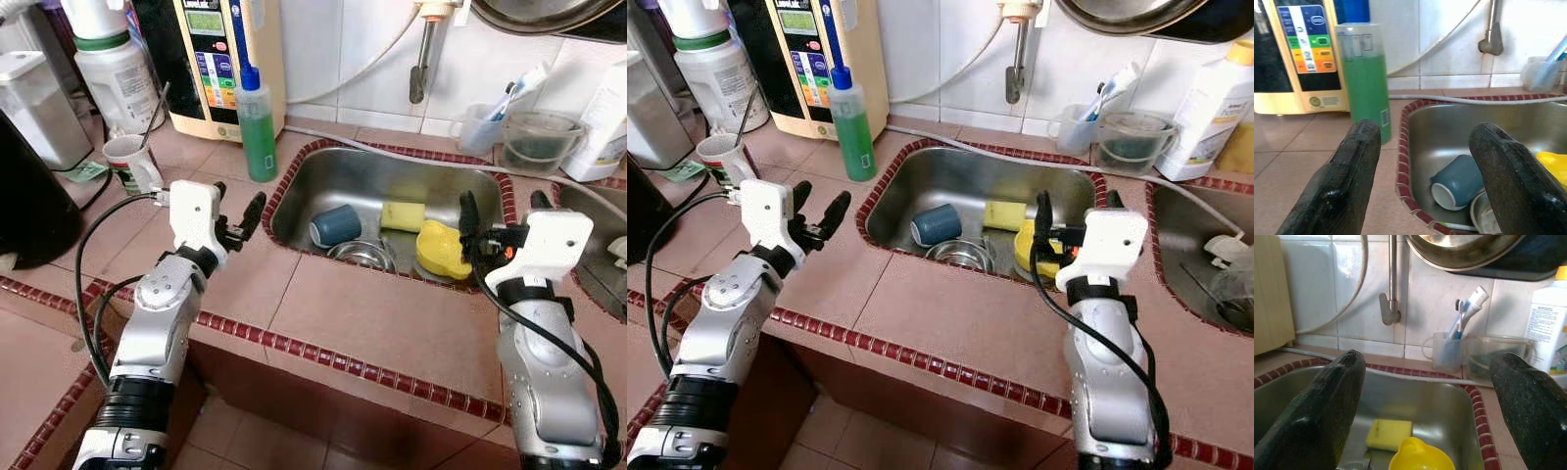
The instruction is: Kitchen organization
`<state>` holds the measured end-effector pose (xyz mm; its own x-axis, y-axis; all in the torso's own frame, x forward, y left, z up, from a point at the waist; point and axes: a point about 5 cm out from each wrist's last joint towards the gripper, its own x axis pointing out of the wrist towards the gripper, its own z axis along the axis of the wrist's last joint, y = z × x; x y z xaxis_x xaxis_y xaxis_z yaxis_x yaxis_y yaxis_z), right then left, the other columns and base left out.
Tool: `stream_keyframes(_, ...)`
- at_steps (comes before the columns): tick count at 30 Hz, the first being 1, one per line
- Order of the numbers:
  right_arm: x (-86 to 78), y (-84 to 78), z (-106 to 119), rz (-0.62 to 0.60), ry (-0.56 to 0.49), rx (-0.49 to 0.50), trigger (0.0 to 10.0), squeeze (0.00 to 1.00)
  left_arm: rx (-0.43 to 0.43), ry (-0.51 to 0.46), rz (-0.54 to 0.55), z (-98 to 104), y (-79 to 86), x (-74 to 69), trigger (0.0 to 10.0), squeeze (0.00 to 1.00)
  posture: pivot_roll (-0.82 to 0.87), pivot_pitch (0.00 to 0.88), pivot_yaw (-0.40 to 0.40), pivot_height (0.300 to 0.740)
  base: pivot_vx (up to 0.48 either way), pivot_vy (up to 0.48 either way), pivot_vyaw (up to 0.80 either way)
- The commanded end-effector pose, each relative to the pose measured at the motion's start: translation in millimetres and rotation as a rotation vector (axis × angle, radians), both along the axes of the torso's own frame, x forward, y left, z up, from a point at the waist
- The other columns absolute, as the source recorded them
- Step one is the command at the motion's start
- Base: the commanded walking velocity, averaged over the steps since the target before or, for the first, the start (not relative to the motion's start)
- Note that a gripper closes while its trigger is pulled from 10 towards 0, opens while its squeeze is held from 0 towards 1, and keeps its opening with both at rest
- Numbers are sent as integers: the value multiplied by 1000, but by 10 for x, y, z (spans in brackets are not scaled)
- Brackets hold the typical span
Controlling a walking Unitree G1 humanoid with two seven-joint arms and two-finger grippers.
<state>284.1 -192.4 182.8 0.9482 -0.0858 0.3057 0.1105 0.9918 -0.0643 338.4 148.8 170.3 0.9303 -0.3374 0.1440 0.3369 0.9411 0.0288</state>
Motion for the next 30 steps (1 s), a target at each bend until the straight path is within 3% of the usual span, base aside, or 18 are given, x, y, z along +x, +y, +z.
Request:
stream_keyframes(1,-15,31,14,4,-12,-2,10000,0,15,12,-6,-31,-1,-19,10000,0,-130,63,95,740,0,0,0)
stream_keyframes(6,-7,28,9,0,-10,2,10000,0,18,15,-19,-36,-32,-33,10000,0,-125,65,94,740,0,-49,0)
stream_keyframes(19,18,38,-2,18,3,-14,10000,0,7,23,-4,-47,-7,-64,10000,0,-111,68,76,740,0,-480,0)
stream_keyframes(30,-22,8,-49,13,33,-27,10000,0,-42,51,-11,-81,-2,-107,10000,0,-116,82,70,740,0,-74,-717)
